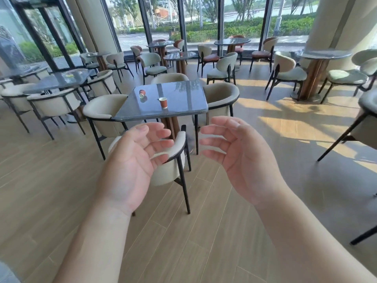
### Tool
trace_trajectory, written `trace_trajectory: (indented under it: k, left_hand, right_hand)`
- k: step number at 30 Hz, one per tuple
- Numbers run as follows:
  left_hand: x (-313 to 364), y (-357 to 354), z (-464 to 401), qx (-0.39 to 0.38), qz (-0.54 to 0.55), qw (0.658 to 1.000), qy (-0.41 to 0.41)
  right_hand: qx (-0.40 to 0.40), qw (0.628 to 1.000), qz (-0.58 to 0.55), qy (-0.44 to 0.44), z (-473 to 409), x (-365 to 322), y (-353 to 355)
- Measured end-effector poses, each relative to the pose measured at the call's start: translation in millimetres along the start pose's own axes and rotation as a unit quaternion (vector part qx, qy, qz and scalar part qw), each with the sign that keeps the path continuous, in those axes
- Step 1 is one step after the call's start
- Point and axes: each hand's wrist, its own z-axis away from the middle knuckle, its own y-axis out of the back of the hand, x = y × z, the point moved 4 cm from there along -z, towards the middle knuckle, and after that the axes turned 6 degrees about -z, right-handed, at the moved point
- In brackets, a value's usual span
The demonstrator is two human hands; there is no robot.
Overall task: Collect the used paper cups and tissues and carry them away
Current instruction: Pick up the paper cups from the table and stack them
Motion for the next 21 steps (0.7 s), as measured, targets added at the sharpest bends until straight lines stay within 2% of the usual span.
trace_trajectory:
  k: [8,15,21]
  left_hand:
    - [-32.2,-65.0,-91.7,-0.011,-0.017,1.0,0.009]
    - [-60.3,-44.7,-169.6,0.009,-0.016,1.0,0.018]
    - [-90.4,-11.6,-272.9,0.01,0.005,1.0,0.027]
  right_hand:
    - [0.007,1.0,-0.002,0.005,-83.8,-31.9,72.5]
    - [0.014,1.0,0.019,-0.02,-171.4,0.3,83.8]
    - [0.01,0.996,0.078,-0.031,-274.6,43.2,72.5]
